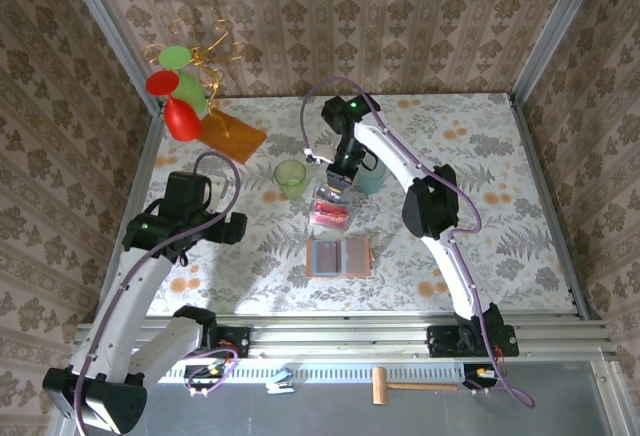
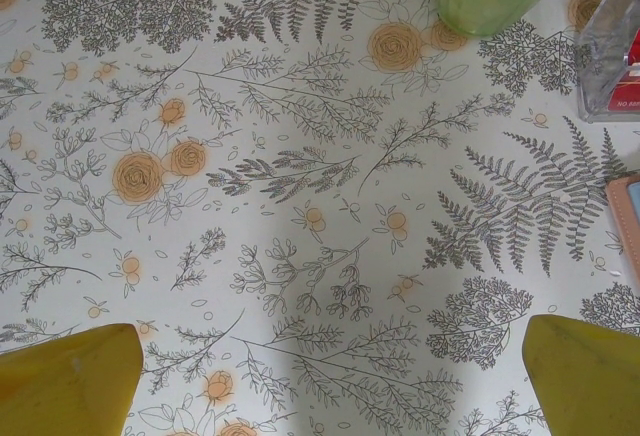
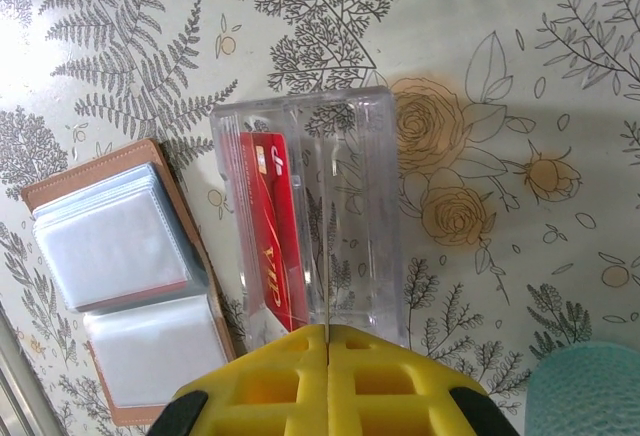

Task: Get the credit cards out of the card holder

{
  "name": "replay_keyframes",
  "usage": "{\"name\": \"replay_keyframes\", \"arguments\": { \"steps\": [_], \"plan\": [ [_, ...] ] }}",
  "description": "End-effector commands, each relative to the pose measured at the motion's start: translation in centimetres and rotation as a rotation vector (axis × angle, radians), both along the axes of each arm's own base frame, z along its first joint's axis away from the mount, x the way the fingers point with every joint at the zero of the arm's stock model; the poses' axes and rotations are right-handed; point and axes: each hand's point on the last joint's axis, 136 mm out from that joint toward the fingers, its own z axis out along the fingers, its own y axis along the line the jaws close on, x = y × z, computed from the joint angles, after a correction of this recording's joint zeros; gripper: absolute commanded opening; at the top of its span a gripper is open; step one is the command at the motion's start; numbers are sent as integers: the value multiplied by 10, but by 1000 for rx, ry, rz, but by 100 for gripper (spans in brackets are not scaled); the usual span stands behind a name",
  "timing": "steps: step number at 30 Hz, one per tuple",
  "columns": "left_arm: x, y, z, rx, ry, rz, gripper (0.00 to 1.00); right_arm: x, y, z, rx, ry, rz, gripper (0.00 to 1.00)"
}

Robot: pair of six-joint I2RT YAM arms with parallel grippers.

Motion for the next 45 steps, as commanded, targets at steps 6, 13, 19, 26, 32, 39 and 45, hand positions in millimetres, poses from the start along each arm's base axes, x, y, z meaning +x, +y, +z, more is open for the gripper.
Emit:
{"name": "replay_keyframes", "arguments": {
  "steps": [6,13,19,26,32,39,45],
  "plan": [
    [-2,1,-1,8,-3,4,99,-13,8,-23,-17,81,27,0],
    [-1,2,-3,11,3,5,99,-11,7,-25,-23,76,33,17],
    [-1,2,-3,10,4,7,99,-6,7,4,-1,8,7,29],
    [-1,1,-3,7,3,4,99,8,-5,41,-26,-136,-87,32],
    [6,-10,1,-72,-32,-1,96,7,-19,47,-63,-206,-229,31],
    [21,-53,6,-348,-75,-14,89,-20,-16,44,53,-233,-511,30],
    [34,-93,-13,-521,-37,-40,84,-47,-27,21,132,-195,-824,30]
  ]
}}
